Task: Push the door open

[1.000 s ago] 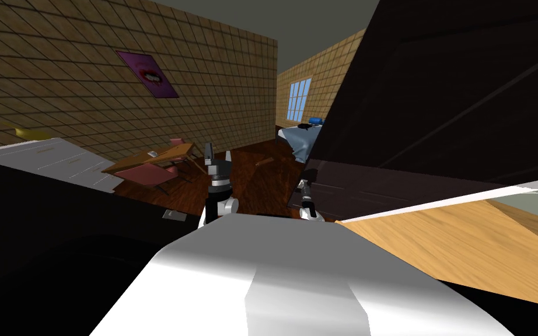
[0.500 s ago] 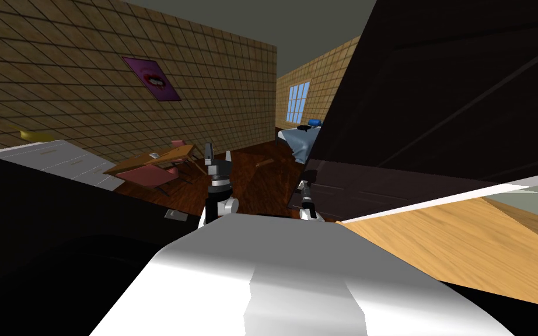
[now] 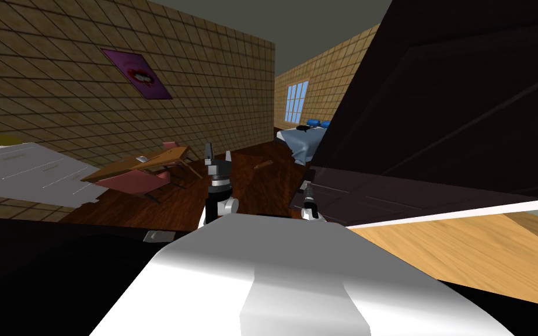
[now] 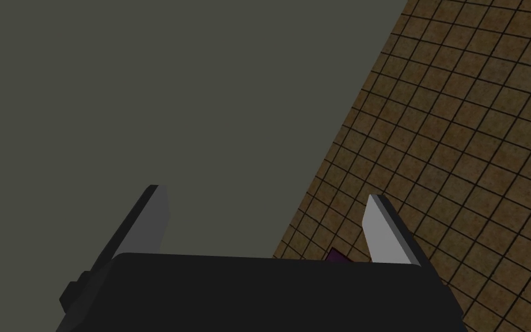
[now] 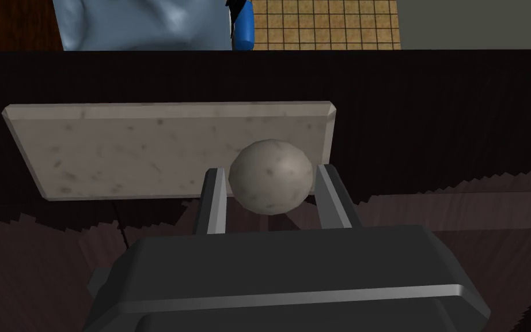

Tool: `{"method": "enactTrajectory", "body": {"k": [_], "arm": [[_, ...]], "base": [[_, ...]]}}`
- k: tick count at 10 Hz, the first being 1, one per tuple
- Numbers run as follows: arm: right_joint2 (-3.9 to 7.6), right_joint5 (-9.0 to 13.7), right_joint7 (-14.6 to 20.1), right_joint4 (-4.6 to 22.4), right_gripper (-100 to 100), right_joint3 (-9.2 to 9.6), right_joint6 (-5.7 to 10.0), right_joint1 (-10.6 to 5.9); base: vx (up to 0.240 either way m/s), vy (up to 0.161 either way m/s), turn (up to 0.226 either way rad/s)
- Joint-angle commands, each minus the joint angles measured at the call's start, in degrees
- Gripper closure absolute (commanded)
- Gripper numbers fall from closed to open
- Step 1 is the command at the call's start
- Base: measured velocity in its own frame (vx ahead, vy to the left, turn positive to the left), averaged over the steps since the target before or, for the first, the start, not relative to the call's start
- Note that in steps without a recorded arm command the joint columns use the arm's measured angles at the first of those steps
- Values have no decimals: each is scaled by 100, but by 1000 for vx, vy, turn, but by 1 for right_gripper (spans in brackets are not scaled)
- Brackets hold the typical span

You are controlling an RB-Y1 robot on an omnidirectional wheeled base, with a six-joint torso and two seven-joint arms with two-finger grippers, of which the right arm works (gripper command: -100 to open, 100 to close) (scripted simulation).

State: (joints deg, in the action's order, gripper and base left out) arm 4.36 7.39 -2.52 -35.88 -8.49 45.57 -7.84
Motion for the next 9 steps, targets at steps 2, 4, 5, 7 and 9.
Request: {"method": "enactTrajectory", "body": {"k": [2,4,5,7,9], "arm": [[64,128,-57,-28,100,-221,3,-15],[67,164,-77,-25,100,-280,-2,-18],[67,164,-77,-25,100,-280,-2,-18],[61,246,-122,-19,100,-417,-13,-25],[30,243,-125,15,100,-409,-10,6]], "base": [[235,67,-68],[161,62,-50],[45,-7,2],[146,28,-47],[111,40,-39]]}}
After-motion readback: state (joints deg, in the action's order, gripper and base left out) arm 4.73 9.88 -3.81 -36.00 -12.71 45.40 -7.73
